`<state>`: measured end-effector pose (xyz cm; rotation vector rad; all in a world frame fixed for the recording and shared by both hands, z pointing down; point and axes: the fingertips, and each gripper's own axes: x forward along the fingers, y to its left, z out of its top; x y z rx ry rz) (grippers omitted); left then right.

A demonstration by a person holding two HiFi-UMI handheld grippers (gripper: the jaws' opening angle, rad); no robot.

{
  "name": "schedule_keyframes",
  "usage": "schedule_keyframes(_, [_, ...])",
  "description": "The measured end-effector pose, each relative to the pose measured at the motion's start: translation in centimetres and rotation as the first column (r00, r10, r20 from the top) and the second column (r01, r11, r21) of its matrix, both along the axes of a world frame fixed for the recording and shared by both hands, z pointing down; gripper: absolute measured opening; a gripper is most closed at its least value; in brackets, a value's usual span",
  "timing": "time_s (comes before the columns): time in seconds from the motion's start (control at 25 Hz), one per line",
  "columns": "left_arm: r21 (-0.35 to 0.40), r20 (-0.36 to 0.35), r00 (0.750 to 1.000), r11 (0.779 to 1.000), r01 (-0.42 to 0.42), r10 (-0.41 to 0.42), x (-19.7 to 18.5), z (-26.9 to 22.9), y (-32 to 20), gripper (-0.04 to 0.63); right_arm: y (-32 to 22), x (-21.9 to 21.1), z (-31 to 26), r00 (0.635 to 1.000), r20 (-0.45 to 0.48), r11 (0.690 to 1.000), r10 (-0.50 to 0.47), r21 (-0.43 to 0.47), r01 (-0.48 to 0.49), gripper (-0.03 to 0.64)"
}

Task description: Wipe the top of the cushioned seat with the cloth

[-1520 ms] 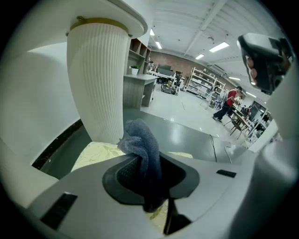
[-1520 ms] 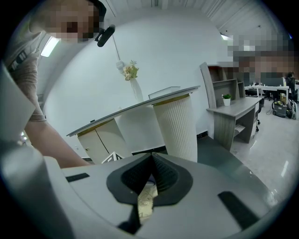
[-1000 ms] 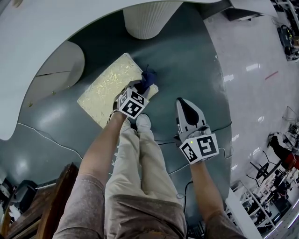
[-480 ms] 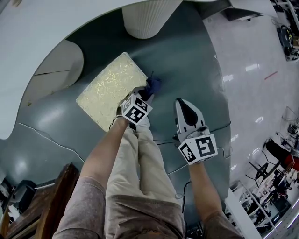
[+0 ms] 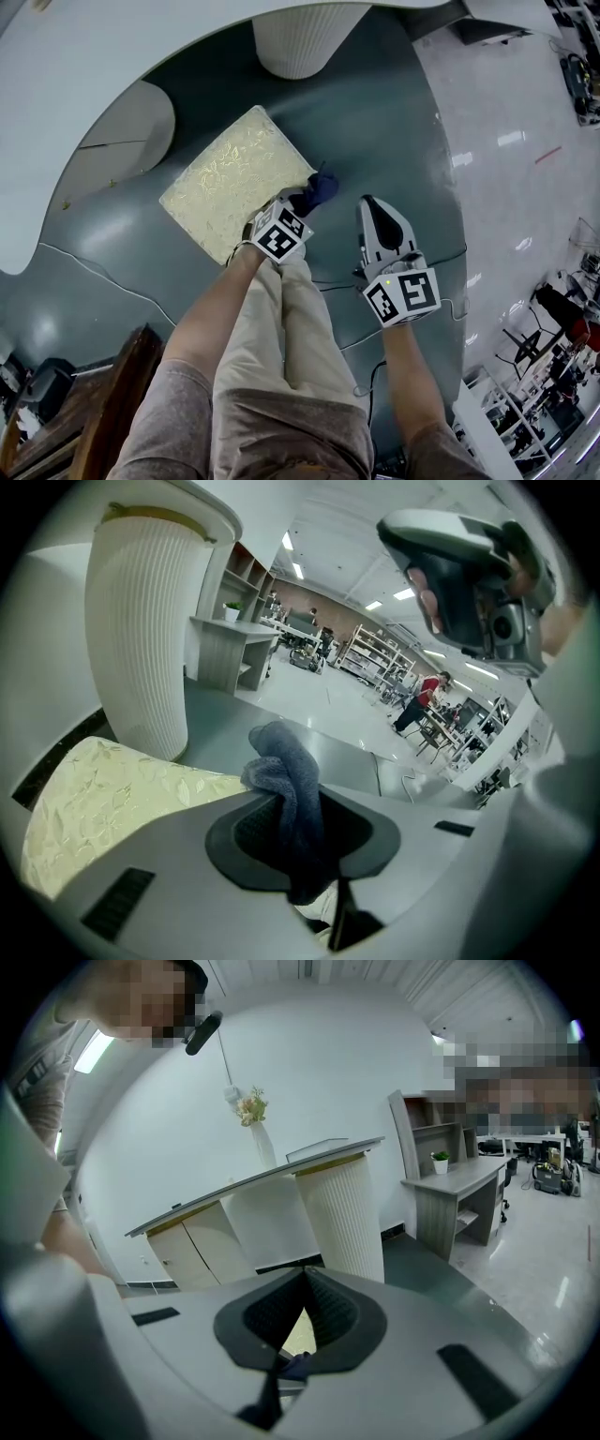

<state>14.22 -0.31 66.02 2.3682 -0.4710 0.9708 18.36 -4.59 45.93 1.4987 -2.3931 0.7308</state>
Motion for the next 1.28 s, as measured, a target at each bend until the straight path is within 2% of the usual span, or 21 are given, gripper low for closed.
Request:
schedule_keyframes(0.36, [0.080, -0.018, 0.997, 0.994, 0.072, -0.071, -3.2, -3.4, -3.8, 0.091, -0.7, -0.9, -0.8, 1.000, 0.007, 1.000, -0.015, 0.000, 0.015, 0.005])
schedule_keyframes(0.72, [0.162, 0.001, 0.974, 0.962, 0.221, -0.225, -10.6, -5.7, -9.3, 0.091, -1.2, -2.7, -1.2, 0.998, 0.014, 0.998, -0.061, 0.003, 0.061, 0.005])
schedule_keyframes(0.88, [0.211, 0.048, 0.956, 0.939, 0.272, -0.288, -14.9, -5.7, -11.6, 0.091, -1.1, -3.4, -1.1, 0.997, 0.013, 0.997, -0.078, 0.003, 0.078, 0.005])
schedule_keyframes(1.04, [0.243, 0.113, 0.928, 0.916, 0.320, -0.354, -19.2, -4.7, -13.5, 0.091, -0.9, -4.0, -1.1, 0.995, 0.009, 0.995, -0.095, 0.001, 0.095, 0.005])
schedule_keyframes(1.28, [0.240, 0.209, 0.898, 0.911, 0.335, -0.386, -23.1, -1.9, -14.5, 0.091, -0.9, -4.5, -0.8, 0.996, 0.004, 0.996, -0.093, -0.009, 0.093, 0.005])
